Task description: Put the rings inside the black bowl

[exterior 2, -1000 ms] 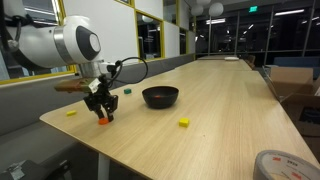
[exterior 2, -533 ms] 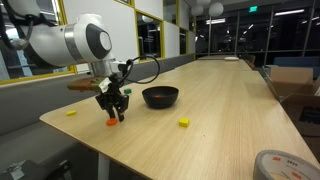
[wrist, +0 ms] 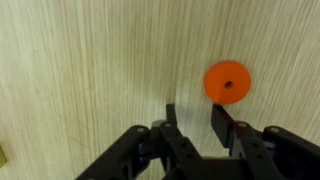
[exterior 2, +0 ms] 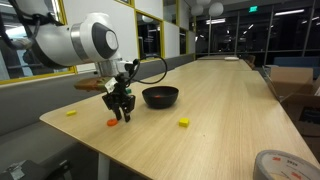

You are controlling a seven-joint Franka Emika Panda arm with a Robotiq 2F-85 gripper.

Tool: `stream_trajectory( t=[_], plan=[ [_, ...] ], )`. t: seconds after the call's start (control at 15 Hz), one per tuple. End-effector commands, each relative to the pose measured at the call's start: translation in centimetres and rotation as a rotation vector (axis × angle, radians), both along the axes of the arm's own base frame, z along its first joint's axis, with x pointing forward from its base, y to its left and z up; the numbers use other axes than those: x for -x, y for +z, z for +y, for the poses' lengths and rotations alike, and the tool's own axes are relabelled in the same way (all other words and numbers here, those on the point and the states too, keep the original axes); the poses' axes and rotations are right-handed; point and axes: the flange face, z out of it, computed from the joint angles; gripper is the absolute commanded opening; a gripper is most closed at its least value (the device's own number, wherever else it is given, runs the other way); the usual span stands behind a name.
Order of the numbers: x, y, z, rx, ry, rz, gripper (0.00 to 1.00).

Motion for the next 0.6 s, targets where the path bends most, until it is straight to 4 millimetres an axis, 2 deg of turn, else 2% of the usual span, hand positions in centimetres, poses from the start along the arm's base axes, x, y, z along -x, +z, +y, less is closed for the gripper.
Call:
stream_trajectory(
  t=[0.0, 0.53],
  plan=[
    [-0.4, 0.8, -0.2, 0.010, 0.010, -0.017, 0.19],
    [-1.2, 2.5, 0.2, 0.020, 0.032, -0.073, 0.19]
  ],
)
